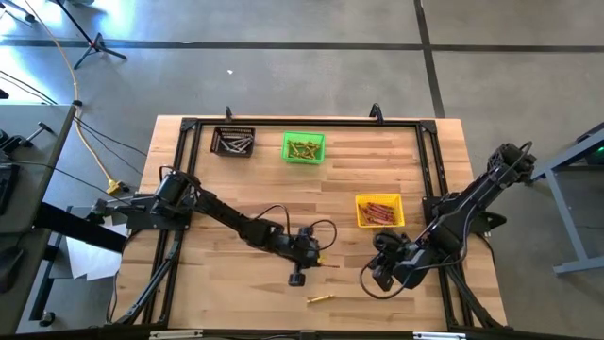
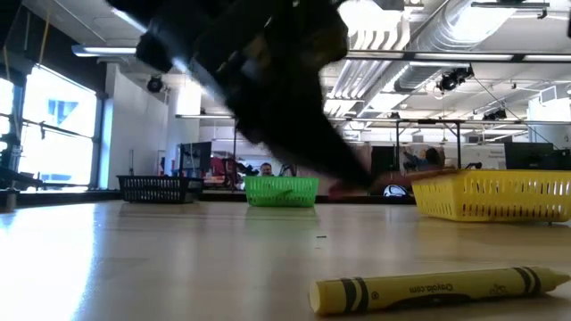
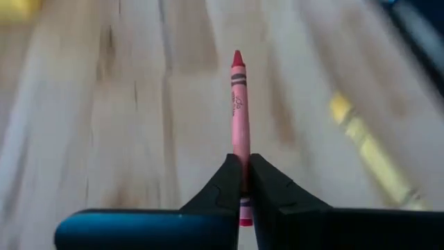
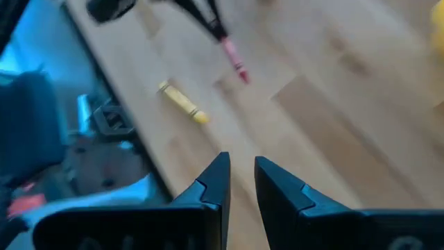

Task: Sort crayons
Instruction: Put the red crayon into the yellow basket, then put the yellow crayon into the green basket

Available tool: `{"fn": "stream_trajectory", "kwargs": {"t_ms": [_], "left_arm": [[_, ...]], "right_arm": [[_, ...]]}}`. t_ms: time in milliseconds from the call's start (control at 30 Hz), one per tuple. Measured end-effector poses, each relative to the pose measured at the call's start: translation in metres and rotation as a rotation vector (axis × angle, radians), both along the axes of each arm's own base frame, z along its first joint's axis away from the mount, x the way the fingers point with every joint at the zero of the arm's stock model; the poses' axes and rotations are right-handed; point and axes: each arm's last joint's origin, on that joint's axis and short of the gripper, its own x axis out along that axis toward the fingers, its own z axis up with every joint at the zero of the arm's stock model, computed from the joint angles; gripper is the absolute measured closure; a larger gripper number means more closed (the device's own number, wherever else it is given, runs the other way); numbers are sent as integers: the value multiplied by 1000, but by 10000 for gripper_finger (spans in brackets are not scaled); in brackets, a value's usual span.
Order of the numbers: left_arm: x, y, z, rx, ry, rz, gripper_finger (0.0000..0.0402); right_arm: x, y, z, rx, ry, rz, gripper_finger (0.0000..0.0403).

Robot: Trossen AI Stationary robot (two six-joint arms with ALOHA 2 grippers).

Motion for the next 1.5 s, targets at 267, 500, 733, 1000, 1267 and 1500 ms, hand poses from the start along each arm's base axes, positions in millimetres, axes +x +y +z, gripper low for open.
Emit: {"fn": "stream_trajectory", "kwargs": {"t_ms": [267,500,733,1000,1267,1500], "left_arm": [[45,23,57,89,-229,39,401],[88,87,89,52,-337,218,401],[124,126,88,-29,-379,234,399],[143,129,68,-114,-349,189,364],[137,133,65,-112,-250,99,316],[93,147,66,-227,270,71,315]], "right_arm": [[-8,27,9,144,-97,108,350],[-12,38,16,134,-230,76,350],[-12,35,15,85,-258,33,350],[-12,33,14,55,-262,18,350],[-12,33,14,61,-256,16,350],[-21,26,3,54,-80,-15,350]]}}
